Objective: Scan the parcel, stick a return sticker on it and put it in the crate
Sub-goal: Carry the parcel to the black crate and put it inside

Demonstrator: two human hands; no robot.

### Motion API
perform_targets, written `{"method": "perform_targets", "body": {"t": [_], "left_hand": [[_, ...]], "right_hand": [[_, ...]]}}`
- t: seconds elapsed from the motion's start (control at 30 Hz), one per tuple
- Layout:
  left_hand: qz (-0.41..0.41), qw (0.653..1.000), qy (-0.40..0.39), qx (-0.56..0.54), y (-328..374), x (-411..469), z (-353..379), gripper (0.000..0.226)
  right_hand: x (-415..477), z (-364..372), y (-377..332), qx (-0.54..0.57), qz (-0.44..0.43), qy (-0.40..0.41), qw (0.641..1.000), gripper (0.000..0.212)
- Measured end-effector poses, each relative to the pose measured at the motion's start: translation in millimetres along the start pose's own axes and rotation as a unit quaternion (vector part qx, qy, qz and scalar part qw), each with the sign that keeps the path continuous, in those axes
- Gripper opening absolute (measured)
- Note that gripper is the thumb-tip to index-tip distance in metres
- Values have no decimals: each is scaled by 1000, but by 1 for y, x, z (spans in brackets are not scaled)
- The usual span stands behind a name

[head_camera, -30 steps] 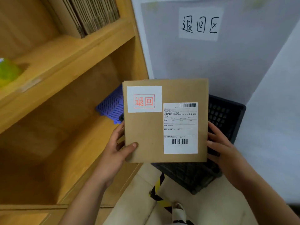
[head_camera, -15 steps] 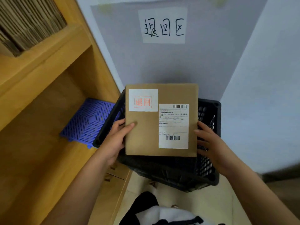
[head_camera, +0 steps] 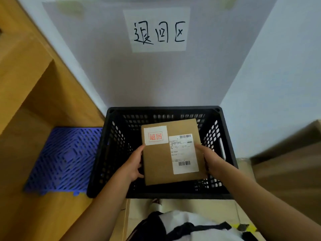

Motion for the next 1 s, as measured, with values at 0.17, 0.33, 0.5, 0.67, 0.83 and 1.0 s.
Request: {"method": "perform_targets", "body": {"t": [0.17,0.33,0.5,0.67,0.83,1.0], "left_hand": [[-53,998,-15,28,6,39,5,61],[-99,992,-26,71,9,80,10,35],[-119,988,-24,92,14,110,17,49],[-111,990,-14,90,21,130,21,56],[-115,988,-13,101,22,139,21,60],[-107,989,-15,99,28,128,17,52]], "right_hand": [[25,7,12,4,58,42,997,24],[66,11,39,33,89,54,994,25],[101,12,60,36,106,67,991,37],[122,13,69,22,96,111,989,51],[140,9,93,-7,104,117,988,101],[145,14,105,-21,100,110,989,105]]}}
Point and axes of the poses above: each hand's wrist, its own x-axis towards the middle knuckle, its own z-axis out of the palm, y = z × x, the point moved 1 cm from there along x, towards the middle knuckle, and after that the axes turned 12 degrees about -z, right-handed, at the moved point
